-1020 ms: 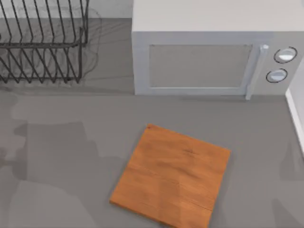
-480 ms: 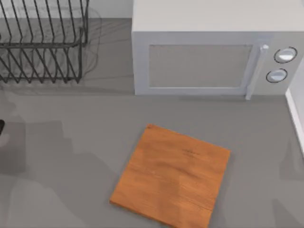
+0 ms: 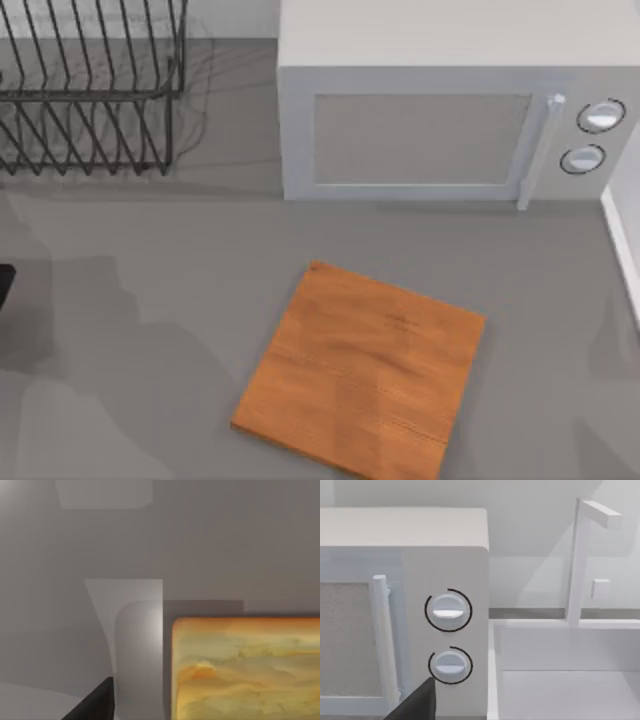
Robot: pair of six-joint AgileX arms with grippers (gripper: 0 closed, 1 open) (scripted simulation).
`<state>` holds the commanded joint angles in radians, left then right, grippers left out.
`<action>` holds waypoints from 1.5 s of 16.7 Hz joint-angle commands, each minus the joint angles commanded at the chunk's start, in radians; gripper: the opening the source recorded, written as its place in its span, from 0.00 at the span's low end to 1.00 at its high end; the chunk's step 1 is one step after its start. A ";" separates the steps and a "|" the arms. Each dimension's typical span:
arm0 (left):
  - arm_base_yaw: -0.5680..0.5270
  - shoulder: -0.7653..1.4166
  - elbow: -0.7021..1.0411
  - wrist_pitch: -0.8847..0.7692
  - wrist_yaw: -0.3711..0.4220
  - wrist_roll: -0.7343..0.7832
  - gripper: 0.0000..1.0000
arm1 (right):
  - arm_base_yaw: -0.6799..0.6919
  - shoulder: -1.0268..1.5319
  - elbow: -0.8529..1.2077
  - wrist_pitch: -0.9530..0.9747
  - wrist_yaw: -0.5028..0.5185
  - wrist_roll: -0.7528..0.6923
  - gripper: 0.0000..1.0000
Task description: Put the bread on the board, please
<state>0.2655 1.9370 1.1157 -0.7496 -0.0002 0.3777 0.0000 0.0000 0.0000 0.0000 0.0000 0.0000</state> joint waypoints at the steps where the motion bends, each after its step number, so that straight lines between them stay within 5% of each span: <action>1: 0.000 0.000 0.000 0.000 0.000 0.000 0.77 | 0.000 0.000 0.000 0.000 0.000 0.000 1.00; 11: 0.000 0.000 0.000 0.000 0.000 0.000 0.02 | 0.000 0.000 0.000 0.000 0.000 0.000 1.00; 25: -0.002 -0.049 0.090 -0.128 0.005 -0.001 0.00 | 0.000 0.000 0.000 0.000 0.000 0.000 1.00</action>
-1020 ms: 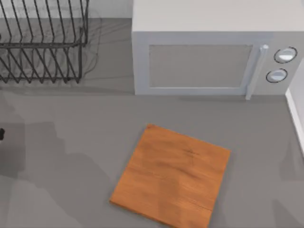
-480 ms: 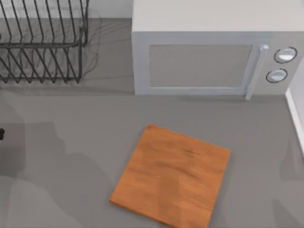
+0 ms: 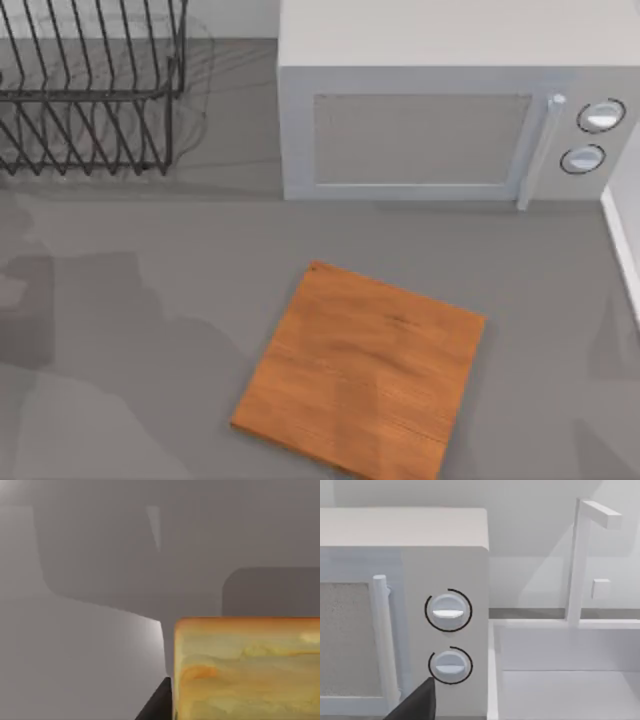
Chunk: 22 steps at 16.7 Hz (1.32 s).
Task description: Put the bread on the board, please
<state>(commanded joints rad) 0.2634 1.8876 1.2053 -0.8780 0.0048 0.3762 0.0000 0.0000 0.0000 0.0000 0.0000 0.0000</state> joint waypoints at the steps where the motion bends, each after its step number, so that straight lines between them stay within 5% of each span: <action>1: -0.001 -0.016 0.029 -0.055 0.000 0.000 0.00 | 0.000 0.000 0.000 0.000 0.000 0.000 1.00; 6: -0.003 -0.096 0.153 -0.253 0.000 -0.005 0.00 | 0.000 0.000 0.000 0.000 0.000 0.000 1.00; 13: -0.035 -0.081 0.176 -0.263 -0.001 -0.037 0.00 | 0.000 0.000 0.000 0.000 0.000 0.000 1.00; 17: -0.218 -0.006 0.253 -0.278 -0.004 -0.225 0.00 | 0.000 0.000 0.000 0.000 0.000 0.000 1.00; 22: -0.590 0.117 0.362 -0.298 -0.003 -0.637 0.00 | 0.000 0.000 0.000 0.000 0.000 0.000 1.00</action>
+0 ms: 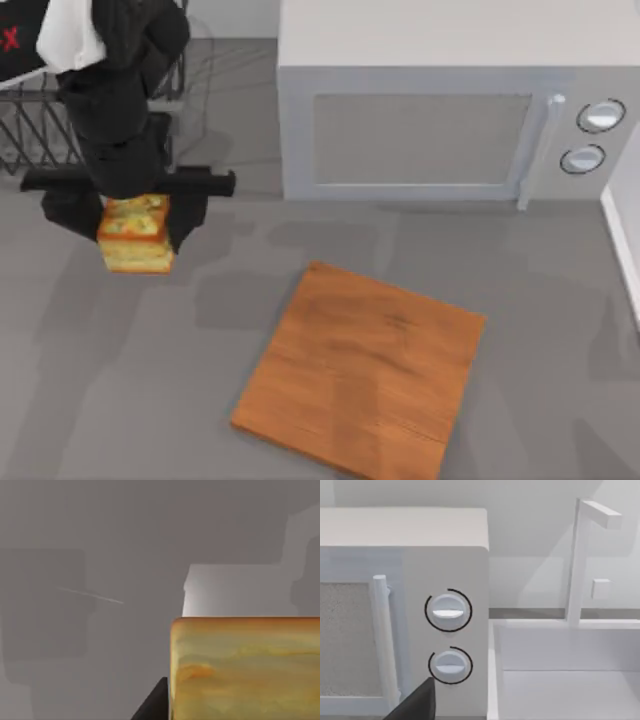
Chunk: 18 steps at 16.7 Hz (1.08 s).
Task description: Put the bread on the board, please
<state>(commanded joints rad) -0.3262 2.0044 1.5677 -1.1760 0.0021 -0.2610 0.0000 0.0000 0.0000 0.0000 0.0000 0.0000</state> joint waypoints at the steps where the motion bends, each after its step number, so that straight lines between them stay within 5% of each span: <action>1: -0.081 0.022 0.021 -0.002 0.001 -0.092 0.00 | 0.000 0.000 0.000 0.000 0.000 0.000 1.00; 8: -0.509 0.105 0.123 0.018 -0.005 -0.546 0.00 | 0.000 0.000 0.000 0.000 0.000 0.000 1.00; 18: -0.546 0.111 0.113 0.045 -0.008 -0.586 0.00 | 0.000 0.000 0.000 0.000 0.000 0.000 1.00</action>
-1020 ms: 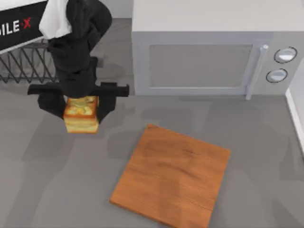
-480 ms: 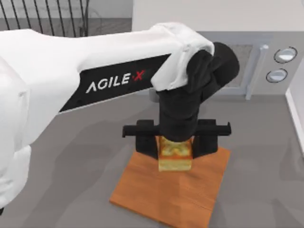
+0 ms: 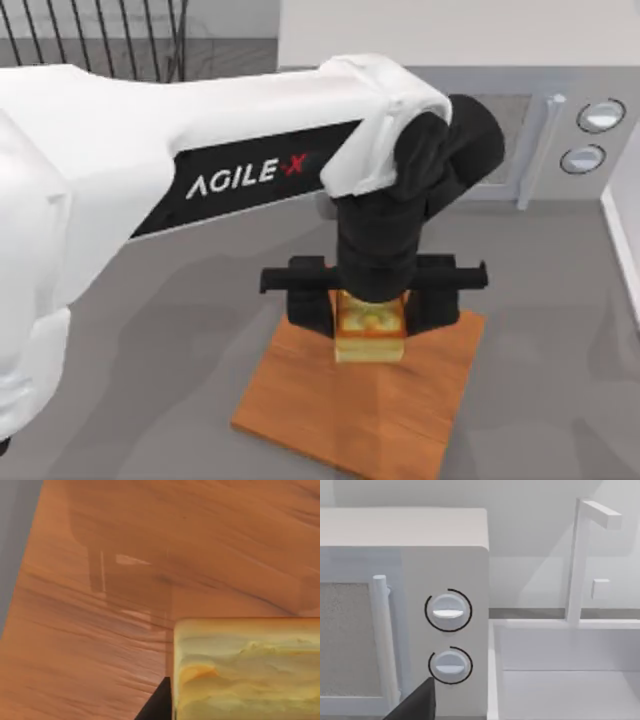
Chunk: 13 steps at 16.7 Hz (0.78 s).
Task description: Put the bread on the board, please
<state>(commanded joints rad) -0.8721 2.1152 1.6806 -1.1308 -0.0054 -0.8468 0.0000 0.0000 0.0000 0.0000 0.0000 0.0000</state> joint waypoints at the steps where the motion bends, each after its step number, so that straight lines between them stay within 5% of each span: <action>1: 0.000 0.003 -0.008 0.012 0.000 0.000 0.00 | 0.000 0.000 0.000 0.000 0.000 0.000 1.00; 13: -0.003 0.040 -0.097 0.139 0.000 0.001 0.00 | 0.000 0.000 0.000 0.000 0.000 0.000 1.00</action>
<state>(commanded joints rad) -0.8753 2.1548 1.5840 -0.9922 -0.0058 -0.8463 0.0000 0.0000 0.0000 0.0000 0.0000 0.0000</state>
